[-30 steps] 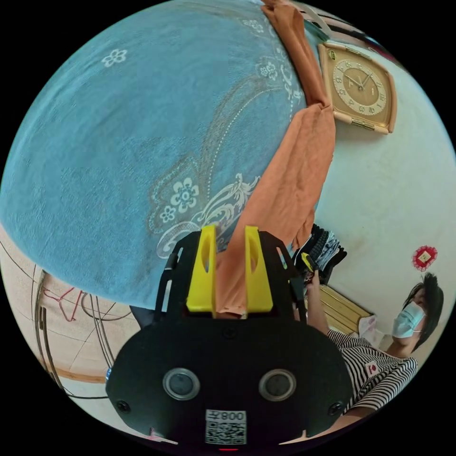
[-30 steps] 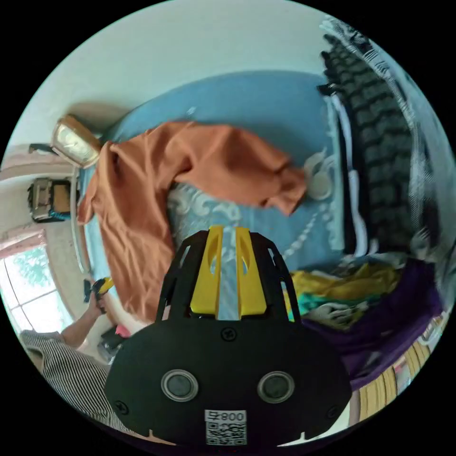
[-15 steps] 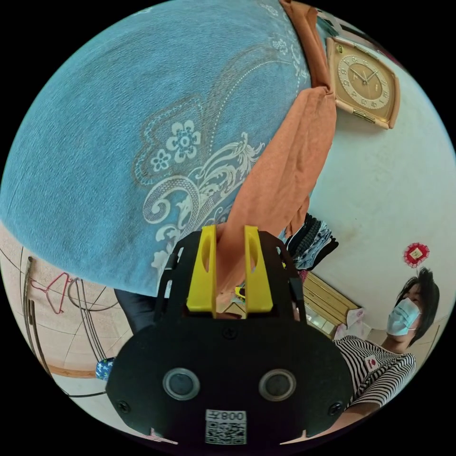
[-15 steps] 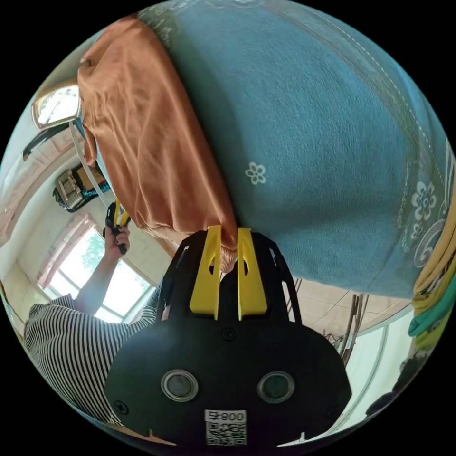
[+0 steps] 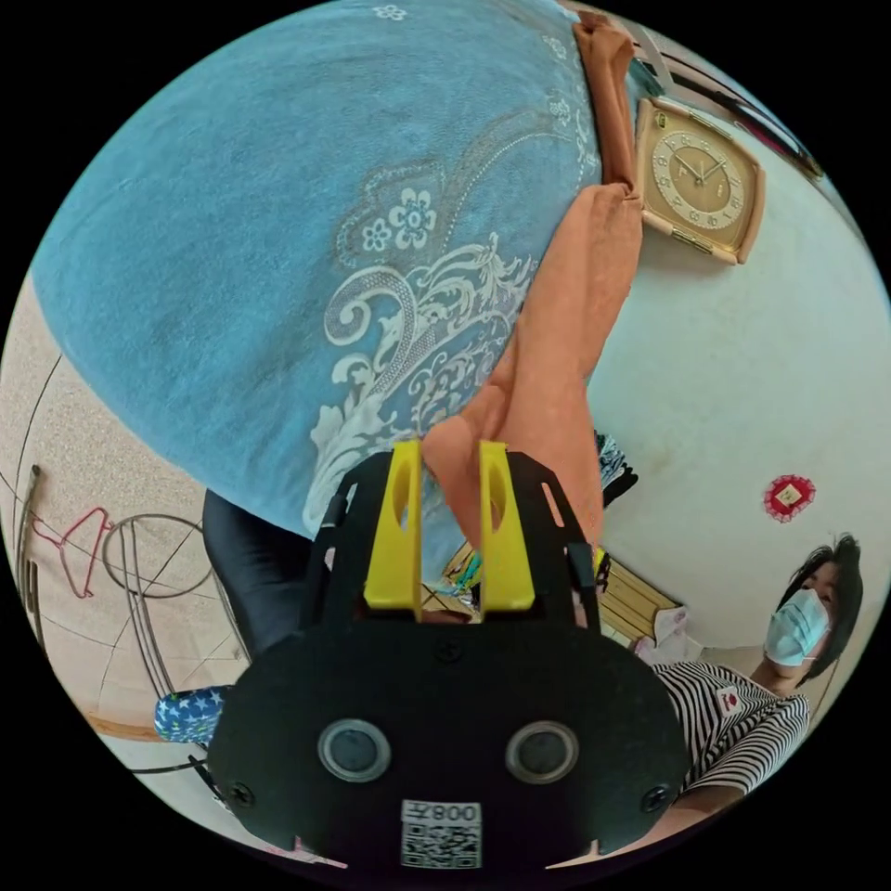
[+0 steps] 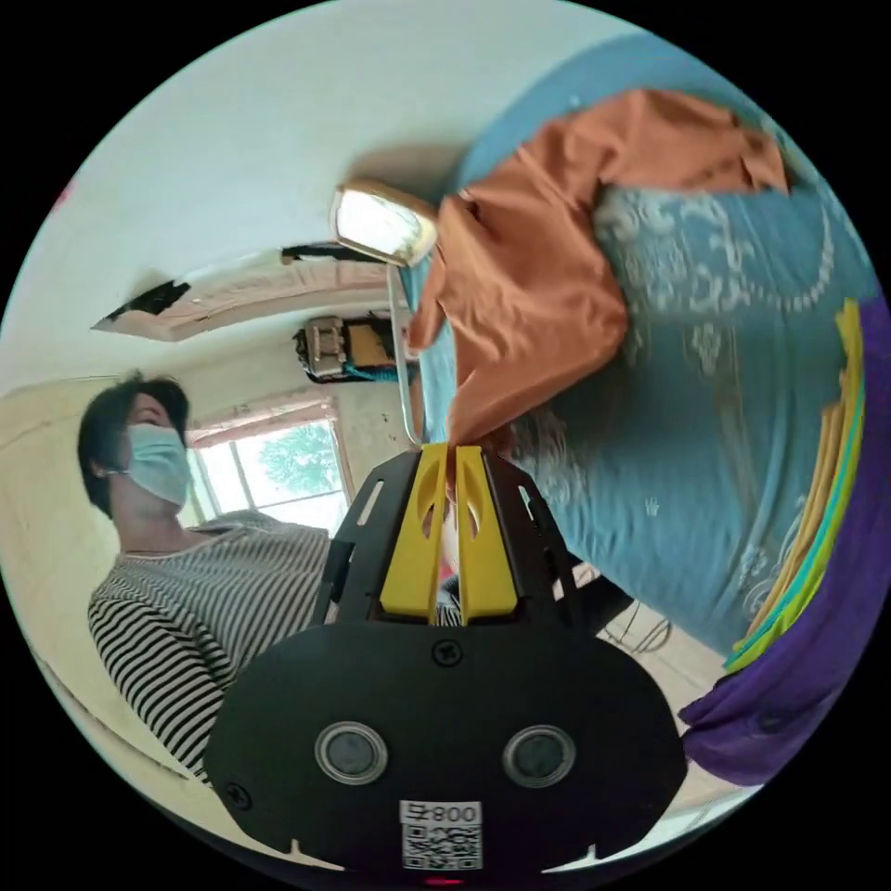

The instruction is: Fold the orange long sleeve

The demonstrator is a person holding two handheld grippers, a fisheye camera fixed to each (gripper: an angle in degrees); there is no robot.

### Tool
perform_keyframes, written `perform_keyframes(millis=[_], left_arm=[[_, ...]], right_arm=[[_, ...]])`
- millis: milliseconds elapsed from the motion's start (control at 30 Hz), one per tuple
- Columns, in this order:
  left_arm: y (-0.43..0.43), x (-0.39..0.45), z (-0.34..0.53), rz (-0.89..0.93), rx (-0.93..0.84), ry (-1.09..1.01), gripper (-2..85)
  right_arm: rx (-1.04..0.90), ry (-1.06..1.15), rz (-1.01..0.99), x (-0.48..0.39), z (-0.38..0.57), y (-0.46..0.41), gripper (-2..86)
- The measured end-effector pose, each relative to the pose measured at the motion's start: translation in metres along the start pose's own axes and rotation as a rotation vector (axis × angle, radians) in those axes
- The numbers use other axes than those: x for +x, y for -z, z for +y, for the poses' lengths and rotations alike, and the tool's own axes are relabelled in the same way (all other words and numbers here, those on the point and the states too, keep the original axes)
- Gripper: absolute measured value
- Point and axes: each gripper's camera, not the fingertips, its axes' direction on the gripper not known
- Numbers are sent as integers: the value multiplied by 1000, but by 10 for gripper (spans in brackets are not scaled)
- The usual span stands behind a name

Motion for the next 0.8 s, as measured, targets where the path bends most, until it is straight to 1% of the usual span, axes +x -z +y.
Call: perform_keyframes(millis=[67, 100, 233, 367, 500, 600, 700, 800], left_arm=[[-9, 1, 3, 43, -4, -5, 96], [-11, 1, 3, 55, -3, -8, 97], [-32, 9, 0, 116, -11, -17, 103], [-59, 30, -10, 74, -55, -59, 112], [-88, 56, -19, 92, -92, -91, 115], [-115, 76, -29, 47, -143, -93, 114], [-138, 92, -40, 54, -188, -72, 97], [-139, 106, -48, 4, -213, -71, 58]], right_arm=[[96, 62, -12, -29, -15, 38, 12], [112, 73, -9, -35, -20, 45, 12], [100, 108, 82, -61, -57, 62, 12], [60, 98, 120, -62, -78, 54, 12], [71, 83, 96, -56, -79, 52, 11], [92, 61, 73, -49, -77, 54, 11], [112, 45, 49, -43, -73, 57, 11], [113, 35, 39, -40, -69, 56, 11]])
